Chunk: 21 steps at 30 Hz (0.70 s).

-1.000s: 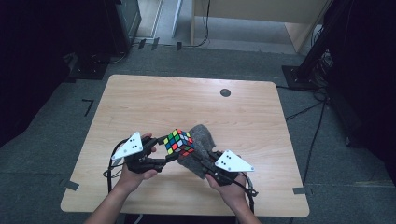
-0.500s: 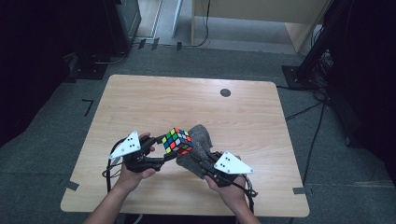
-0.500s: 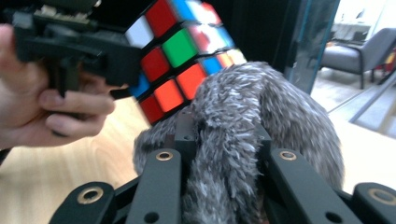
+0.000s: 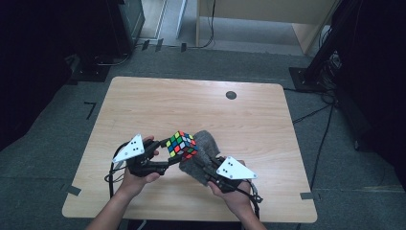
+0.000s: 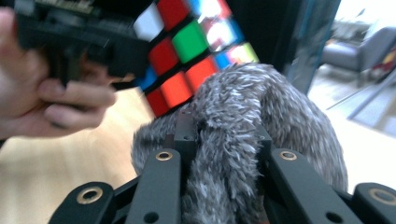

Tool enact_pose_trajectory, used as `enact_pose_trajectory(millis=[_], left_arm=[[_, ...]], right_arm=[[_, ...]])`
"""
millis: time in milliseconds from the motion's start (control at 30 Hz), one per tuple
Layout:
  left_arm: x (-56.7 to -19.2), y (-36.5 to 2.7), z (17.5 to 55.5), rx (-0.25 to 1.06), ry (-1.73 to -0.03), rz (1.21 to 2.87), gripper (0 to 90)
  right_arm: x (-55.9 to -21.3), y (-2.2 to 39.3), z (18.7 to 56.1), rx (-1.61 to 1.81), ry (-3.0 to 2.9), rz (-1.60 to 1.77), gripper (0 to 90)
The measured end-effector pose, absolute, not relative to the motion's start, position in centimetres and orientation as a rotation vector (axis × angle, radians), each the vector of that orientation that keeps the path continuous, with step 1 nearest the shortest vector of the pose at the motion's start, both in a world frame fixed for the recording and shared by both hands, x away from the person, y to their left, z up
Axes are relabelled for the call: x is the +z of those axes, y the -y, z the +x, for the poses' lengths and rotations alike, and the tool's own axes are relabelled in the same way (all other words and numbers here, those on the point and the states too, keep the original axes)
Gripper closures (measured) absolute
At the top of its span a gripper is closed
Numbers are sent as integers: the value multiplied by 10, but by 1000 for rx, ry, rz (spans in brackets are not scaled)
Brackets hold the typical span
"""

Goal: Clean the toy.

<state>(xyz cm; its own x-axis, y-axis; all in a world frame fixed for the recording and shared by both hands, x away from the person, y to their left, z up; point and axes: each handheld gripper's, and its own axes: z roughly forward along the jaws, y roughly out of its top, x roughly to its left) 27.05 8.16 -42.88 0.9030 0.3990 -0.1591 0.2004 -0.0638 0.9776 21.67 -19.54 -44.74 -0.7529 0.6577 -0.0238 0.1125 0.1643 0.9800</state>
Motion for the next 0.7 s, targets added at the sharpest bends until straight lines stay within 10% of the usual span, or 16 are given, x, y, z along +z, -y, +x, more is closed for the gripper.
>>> enact_pose_trajectory(millis=[700], left_arm=[[-429, -81, 271, 176, -481, 1649, 342]], right_arm=[[-458, 184, 221, 1546, -2123, 665, 737]])
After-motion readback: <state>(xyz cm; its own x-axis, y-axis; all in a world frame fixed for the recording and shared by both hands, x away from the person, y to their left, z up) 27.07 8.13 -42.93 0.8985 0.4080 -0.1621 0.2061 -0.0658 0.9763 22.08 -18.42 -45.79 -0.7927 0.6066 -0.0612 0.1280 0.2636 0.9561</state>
